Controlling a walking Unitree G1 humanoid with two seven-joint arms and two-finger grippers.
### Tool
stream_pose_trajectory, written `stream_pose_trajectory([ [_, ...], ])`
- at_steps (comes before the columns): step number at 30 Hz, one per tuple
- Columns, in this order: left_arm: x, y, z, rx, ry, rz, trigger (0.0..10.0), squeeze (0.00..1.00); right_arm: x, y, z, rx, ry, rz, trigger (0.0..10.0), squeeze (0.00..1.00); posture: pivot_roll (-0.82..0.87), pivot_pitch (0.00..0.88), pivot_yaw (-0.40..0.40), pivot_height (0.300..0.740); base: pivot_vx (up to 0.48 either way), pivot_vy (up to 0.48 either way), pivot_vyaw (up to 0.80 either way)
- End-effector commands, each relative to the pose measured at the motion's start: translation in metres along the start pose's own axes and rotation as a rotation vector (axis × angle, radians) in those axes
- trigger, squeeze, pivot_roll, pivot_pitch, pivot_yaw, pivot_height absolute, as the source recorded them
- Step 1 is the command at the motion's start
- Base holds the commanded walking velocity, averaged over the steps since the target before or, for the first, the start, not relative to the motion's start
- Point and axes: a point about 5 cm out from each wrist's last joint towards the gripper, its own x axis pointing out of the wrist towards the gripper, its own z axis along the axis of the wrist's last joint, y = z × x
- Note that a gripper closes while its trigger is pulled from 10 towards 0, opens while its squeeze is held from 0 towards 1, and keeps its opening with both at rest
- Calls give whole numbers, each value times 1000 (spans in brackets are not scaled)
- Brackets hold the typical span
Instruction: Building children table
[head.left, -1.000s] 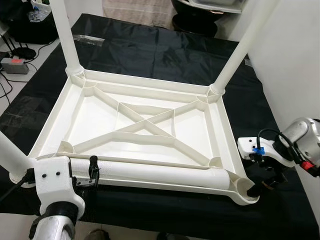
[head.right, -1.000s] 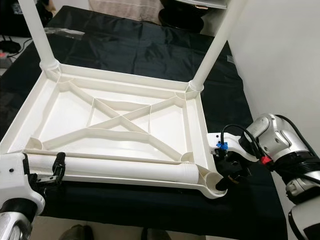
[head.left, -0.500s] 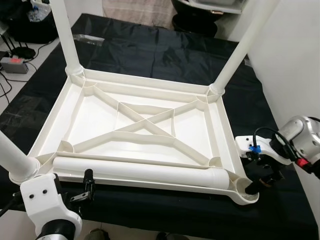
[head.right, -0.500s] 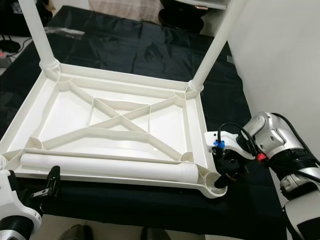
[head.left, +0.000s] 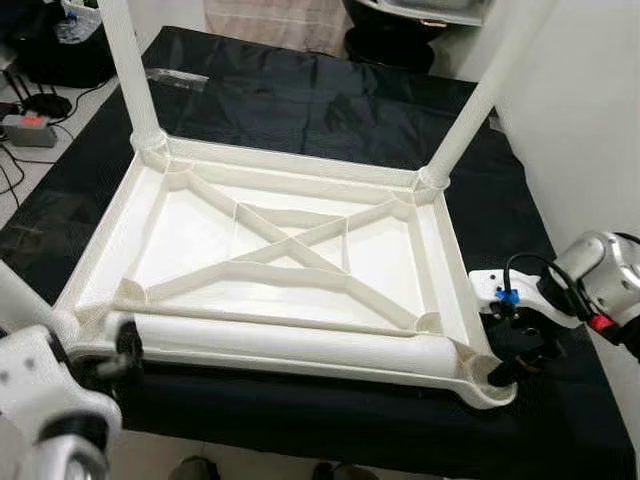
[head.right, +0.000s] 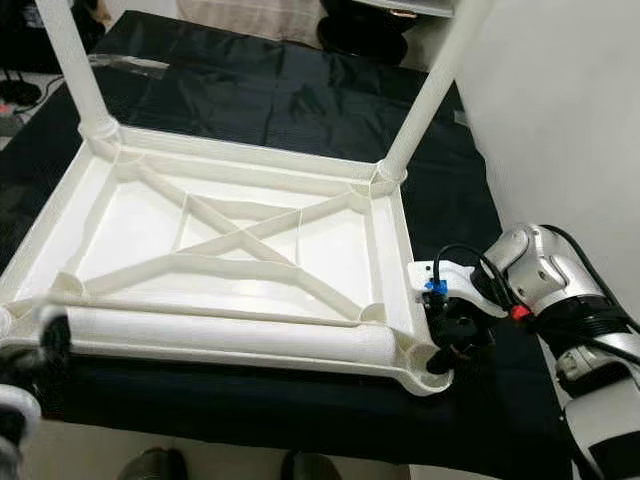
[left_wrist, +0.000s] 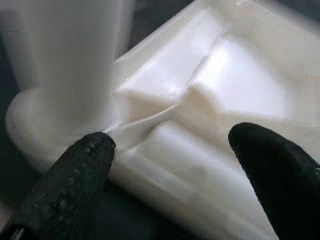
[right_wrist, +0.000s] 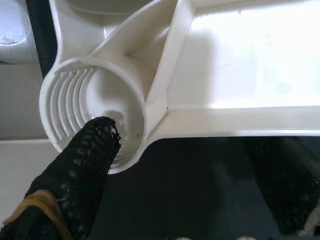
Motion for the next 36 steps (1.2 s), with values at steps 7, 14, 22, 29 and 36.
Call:
stream_pose_trajectory([
  [7,30,17,0,-72,-14,16,10000,0,1,1,4,-14,-29,-4,10000,0,0,189,-146,740,0,0,0],
  [14,79,-3,42,-40,-113,-251,10000,0,13,16,14,-40,-77,43,10000,0,-19,184,-148,740,0,0,0],
  [22,103,-29,55,-22,-119,-423,10000,0,28,38,33,-71,-164,121,10000,0,-32,184,-150,740,0,0,0],
  [29,121,-50,56,-11,-107,-522,10000,0,32,45,46,-69,-242,113,10000,0,-39,177,-148,740,0,0,0],
  [36,111,-74,51,-17,-96,-595,10000,0,31,39,48,-43,-249,27,10000,0,-28,173,-131,740,0,0,0],
])
